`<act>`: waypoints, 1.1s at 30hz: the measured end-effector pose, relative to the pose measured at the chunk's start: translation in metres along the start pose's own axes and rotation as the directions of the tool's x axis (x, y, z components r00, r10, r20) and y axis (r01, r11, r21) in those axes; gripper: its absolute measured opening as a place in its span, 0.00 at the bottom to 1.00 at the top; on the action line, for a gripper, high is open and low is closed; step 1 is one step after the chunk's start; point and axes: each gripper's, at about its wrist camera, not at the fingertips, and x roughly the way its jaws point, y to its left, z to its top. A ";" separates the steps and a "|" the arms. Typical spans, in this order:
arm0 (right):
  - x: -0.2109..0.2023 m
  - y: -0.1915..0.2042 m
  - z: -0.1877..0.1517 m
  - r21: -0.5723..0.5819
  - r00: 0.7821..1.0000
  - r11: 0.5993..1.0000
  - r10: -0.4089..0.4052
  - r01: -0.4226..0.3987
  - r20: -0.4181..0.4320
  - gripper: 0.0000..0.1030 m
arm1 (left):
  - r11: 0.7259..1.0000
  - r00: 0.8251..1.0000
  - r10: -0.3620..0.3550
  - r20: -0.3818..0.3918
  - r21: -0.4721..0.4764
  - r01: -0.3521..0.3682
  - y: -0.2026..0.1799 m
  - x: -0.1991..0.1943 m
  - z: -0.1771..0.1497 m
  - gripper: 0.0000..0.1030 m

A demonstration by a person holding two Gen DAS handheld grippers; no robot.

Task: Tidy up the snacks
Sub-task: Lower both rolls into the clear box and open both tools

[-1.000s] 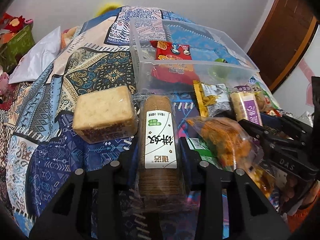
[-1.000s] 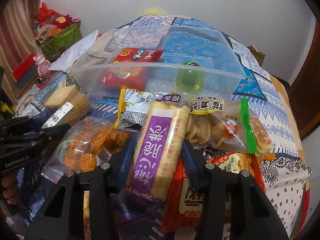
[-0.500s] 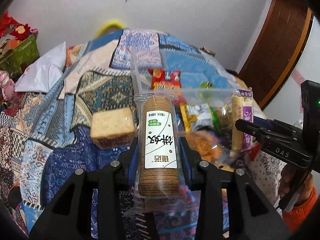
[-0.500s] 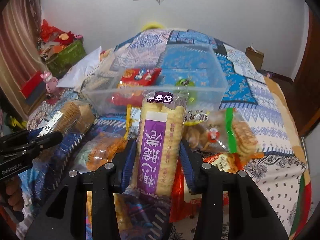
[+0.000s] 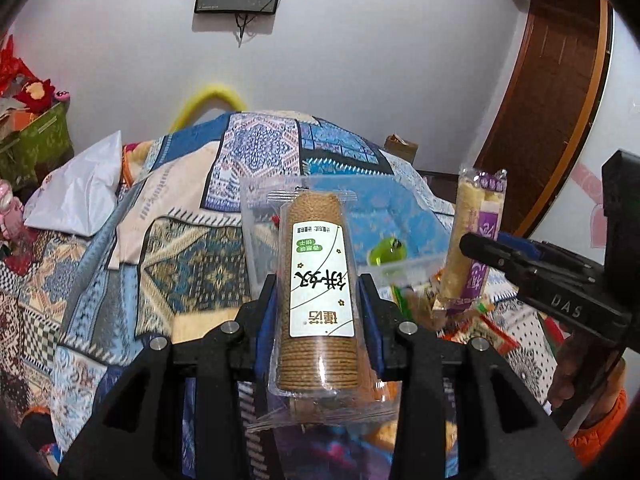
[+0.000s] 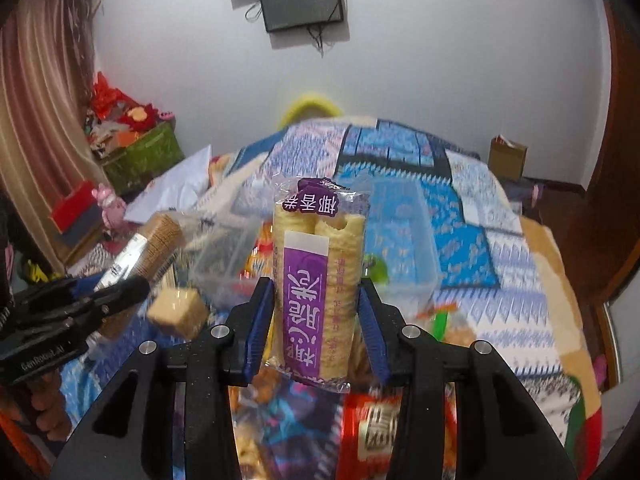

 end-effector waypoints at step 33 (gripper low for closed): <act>0.123 -0.005 0.037 -0.038 0.981 0.999 0.003 -0.011 -0.195 0.37 | 0.996 0.987 0.088 -0.135 -0.021 -0.092 0.015 0.156 0.040 0.37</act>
